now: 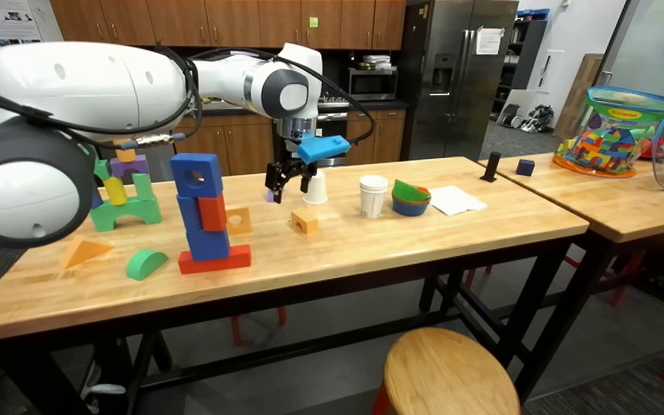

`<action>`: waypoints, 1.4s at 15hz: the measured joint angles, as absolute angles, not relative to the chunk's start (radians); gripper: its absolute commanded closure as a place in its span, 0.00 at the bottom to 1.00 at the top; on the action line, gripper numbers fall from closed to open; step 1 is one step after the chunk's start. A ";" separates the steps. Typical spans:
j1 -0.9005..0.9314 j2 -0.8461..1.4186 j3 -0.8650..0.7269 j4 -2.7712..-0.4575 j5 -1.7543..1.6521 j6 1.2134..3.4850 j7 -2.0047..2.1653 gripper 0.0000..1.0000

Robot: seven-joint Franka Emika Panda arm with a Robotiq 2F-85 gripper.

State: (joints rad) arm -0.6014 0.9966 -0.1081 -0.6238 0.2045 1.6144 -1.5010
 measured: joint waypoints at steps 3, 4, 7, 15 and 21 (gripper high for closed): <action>-0.604 0.996 -0.090 -0.614 0.241 1.631 -1.502 0.00; -0.604 0.996 -0.087 -0.612 0.241 1.648 -1.503 0.00; -0.602 0.996 -0.085 -0.606 0.241 1.695 -1.517 0.00; -0.604 1.015 -0.086 -0.603 0.239 1.695 -1.508 0.00; -0.615 1.058 -0.098 -0.598 0.239 1.683 -1.473 0.00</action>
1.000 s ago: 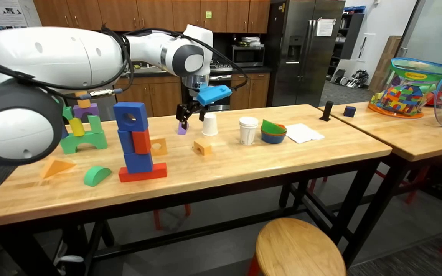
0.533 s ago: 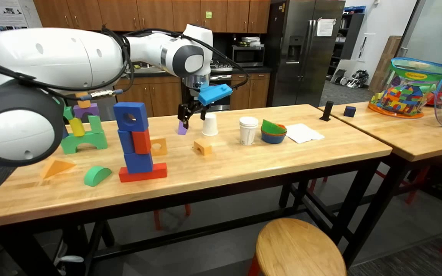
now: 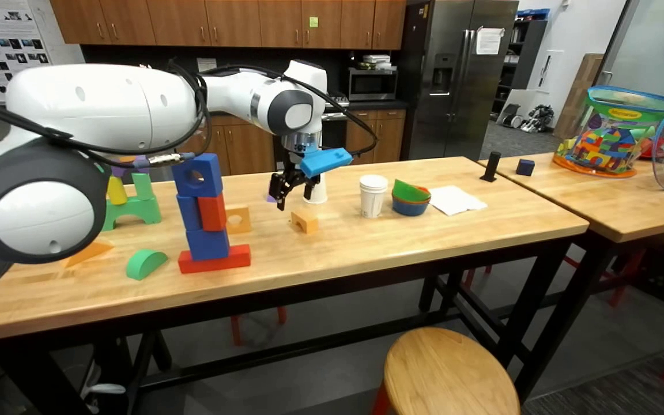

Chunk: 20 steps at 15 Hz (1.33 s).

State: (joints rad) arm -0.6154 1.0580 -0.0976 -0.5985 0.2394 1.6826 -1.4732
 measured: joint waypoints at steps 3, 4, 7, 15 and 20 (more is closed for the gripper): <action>-0.619 1.069 -0.105 -0.587 0.238 1.683 -1.464 0.00; -0.620 1.072 -0.108 -0.583 0.238 1.683 -1.463 0.00; -0.620 1.074 -0.113 -0.579 0.237 1.682 -1.462 0.00; -0.619 1.105 -0.127 -0.572 0.232 1.687 -1.454 0.00; -0.624 1.135 -0.151 -0.564 0.232 1.690 -1.453 0.00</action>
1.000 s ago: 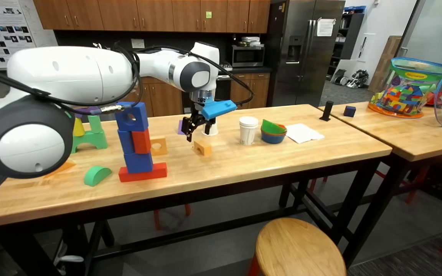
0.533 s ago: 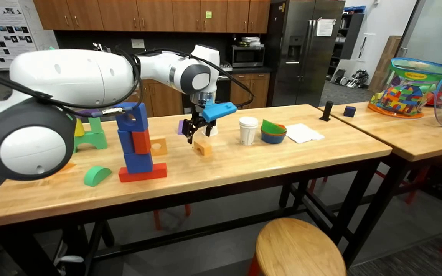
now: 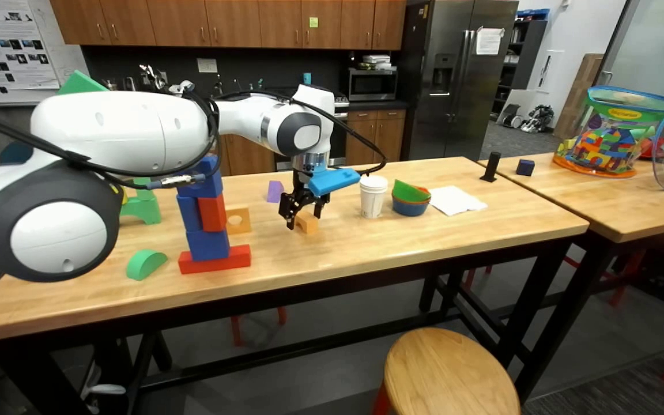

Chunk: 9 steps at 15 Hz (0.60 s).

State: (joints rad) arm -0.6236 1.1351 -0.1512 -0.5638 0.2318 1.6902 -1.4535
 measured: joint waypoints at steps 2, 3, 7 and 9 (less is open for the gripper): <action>-0.637 1.157 -0.135 -0.531 0.194 1.683 -1.448 0.00; -0.644 1.170 -0.126 -0.508 0.174 1.680 -1.446 0.00; -0.664 1.216 -0.104 -0.429 0.116 1.672 -1.444 0.00; -0.668 1.233 -0.095 -0.397 0.099 1.671 -1.444 0.00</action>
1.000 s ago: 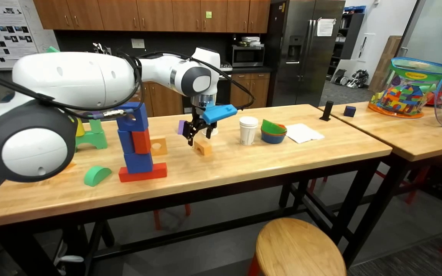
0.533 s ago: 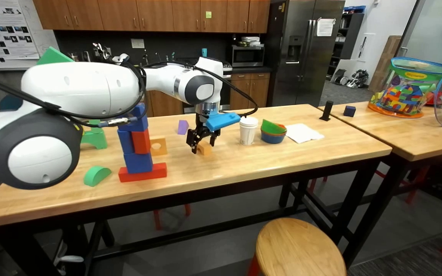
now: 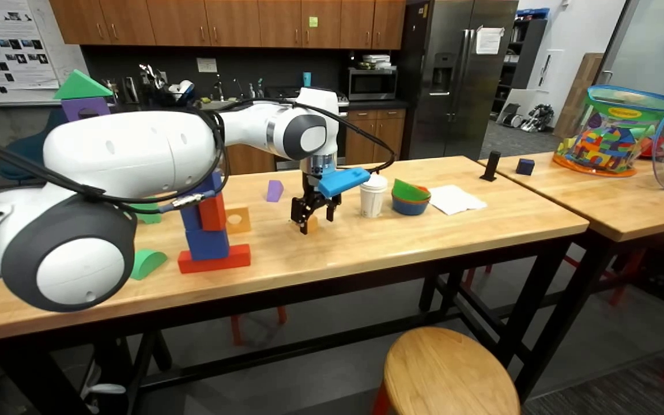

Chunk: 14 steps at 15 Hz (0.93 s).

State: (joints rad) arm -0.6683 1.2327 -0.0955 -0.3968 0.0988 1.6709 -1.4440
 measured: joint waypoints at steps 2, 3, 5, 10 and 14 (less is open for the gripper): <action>-0.668 1.240 -0.091 -0.380 0.095 1.671 -1.447 0.00; -0.667 1.239 -0.091 -0.380 0.095 1.674 -1.449 0.00; -0.662 1.239 -0.091 -0.380 0.095 1.676 -1.452 0.00; -0.613 1.234 -0.090 -0.380 0.096 1.676 -1.440 0.00; -0.585 1.229 -0.090 -0.380 0.096 1.671 -1.425 0.39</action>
